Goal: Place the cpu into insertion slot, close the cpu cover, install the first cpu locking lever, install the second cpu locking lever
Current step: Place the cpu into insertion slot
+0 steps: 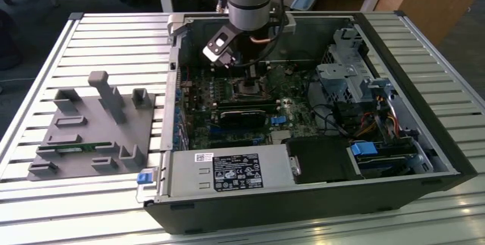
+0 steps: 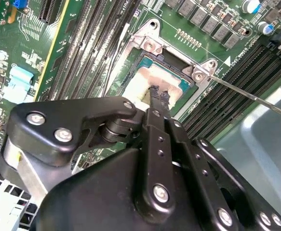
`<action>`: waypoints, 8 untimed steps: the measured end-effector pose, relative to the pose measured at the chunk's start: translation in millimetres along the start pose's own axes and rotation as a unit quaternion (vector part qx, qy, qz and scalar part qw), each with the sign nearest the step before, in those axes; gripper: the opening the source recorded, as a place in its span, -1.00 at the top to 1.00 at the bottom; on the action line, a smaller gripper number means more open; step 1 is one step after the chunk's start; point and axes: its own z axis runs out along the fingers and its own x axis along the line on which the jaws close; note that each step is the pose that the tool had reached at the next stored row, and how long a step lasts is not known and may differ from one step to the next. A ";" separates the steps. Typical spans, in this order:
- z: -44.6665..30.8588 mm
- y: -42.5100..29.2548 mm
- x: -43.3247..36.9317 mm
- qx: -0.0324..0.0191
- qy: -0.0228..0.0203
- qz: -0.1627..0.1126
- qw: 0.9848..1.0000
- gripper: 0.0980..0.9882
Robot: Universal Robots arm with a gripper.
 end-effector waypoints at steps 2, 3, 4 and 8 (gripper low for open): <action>-1.0 0.1 0.0 0.001 0.000 0.000 1.000 0.98; -1.6 0.1 0.0 0.001 0.000 0.000 1.000 0.98; -2.1 0.2 0.0 0.001 0.000 0.000 1.000 0.98; -3.5 0.3 0.1 0.001 0.000 0.000 1.000 0.98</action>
